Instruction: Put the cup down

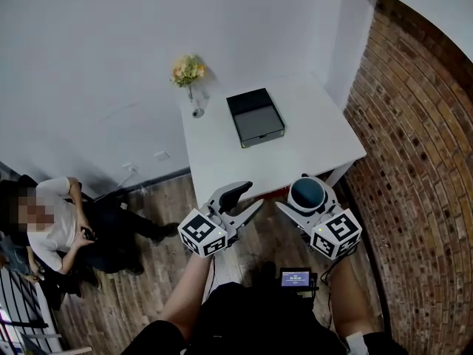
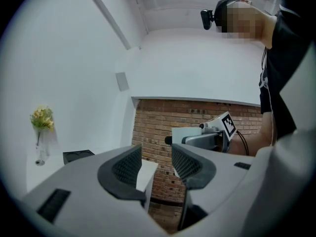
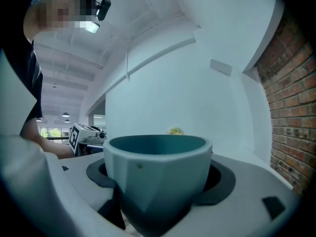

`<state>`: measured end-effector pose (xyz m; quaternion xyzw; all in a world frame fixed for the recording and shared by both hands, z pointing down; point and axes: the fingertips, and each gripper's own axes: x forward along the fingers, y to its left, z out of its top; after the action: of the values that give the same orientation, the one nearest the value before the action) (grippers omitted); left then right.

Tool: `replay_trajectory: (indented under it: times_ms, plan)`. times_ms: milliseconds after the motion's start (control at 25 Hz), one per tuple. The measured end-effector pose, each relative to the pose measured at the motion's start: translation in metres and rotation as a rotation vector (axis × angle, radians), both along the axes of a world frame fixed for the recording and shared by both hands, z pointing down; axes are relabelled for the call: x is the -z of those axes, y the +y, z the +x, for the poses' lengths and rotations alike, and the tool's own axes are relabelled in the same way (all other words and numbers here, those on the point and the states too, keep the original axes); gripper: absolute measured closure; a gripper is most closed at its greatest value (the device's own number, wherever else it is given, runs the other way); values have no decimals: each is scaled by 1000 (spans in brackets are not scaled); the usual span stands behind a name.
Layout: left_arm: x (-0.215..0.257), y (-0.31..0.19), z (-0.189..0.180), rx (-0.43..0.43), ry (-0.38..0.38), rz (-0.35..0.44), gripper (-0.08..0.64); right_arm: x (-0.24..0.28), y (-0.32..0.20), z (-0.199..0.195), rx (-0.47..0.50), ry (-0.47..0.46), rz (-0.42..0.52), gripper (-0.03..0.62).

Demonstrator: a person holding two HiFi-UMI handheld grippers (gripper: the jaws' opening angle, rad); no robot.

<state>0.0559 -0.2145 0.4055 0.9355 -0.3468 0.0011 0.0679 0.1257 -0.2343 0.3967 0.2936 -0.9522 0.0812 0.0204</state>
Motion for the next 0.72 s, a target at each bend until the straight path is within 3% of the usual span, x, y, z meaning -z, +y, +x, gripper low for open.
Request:
replay_trajectory:
  times_ms: [720]
  plan:
    - [-3, -42, -14, 45, 9, -11, 376, -7, -49, -10, 8, 10, -2, 173]
